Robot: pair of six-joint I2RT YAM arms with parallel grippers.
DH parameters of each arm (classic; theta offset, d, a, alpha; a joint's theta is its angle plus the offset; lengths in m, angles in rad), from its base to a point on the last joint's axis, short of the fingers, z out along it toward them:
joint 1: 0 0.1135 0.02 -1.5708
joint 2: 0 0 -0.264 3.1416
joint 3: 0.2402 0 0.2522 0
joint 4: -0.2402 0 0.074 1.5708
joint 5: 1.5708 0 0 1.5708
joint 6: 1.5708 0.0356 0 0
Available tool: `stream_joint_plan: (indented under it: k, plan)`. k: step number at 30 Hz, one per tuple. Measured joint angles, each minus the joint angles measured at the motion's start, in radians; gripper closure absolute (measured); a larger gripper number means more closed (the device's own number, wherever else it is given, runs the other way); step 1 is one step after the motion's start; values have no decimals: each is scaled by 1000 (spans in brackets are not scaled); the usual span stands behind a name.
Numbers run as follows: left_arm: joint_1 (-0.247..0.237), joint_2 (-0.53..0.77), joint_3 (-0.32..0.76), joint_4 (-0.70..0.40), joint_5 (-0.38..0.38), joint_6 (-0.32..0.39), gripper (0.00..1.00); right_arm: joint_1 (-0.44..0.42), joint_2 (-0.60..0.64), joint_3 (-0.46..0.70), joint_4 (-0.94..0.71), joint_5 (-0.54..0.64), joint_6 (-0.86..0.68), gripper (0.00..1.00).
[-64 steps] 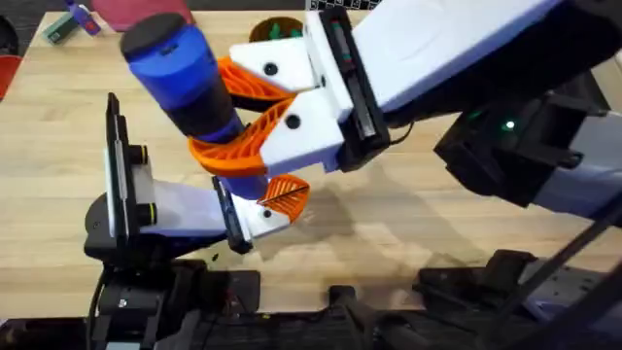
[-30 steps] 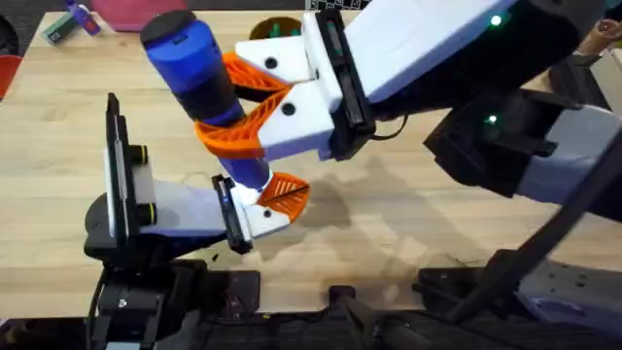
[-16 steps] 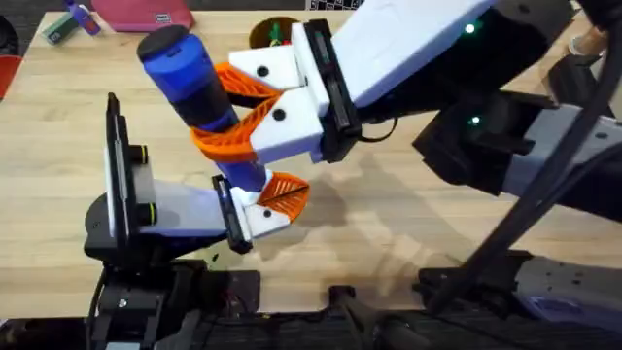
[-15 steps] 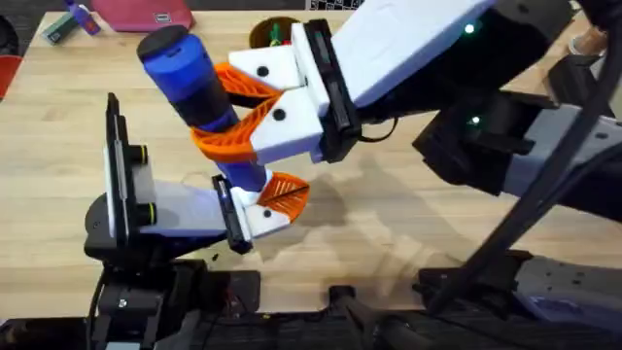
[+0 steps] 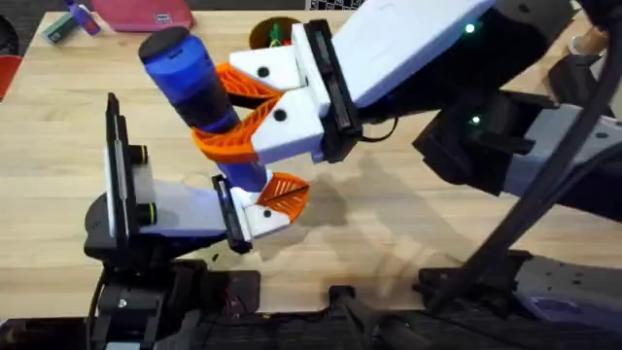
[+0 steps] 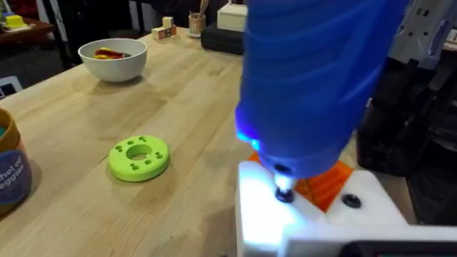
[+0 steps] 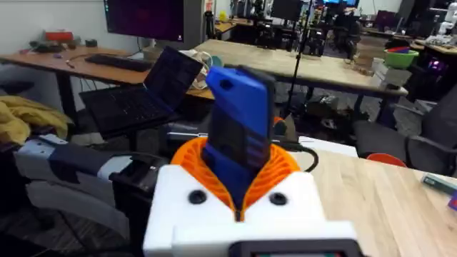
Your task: Pick up the gripper from the table and insert it into the empty holder that is missing its gripper. Then pick up a screw, insert it into the mounting hole, and use the screwdriver to tighten it. Finally, clean up the table by picking up the vegetable and placing it into the bucket.
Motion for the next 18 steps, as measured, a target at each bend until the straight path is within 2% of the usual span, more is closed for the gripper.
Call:
stream_joint_plan:
  k: [12, 18]
  plan:
    - [0, 0, 0, 0, 0, 0, 995, 0, 0, -1, 5, -7, 0, 978]
    - [0, 0, 0, 0, 0, 0, 995, 3, -3, -6, 89, -10, 0, 978]
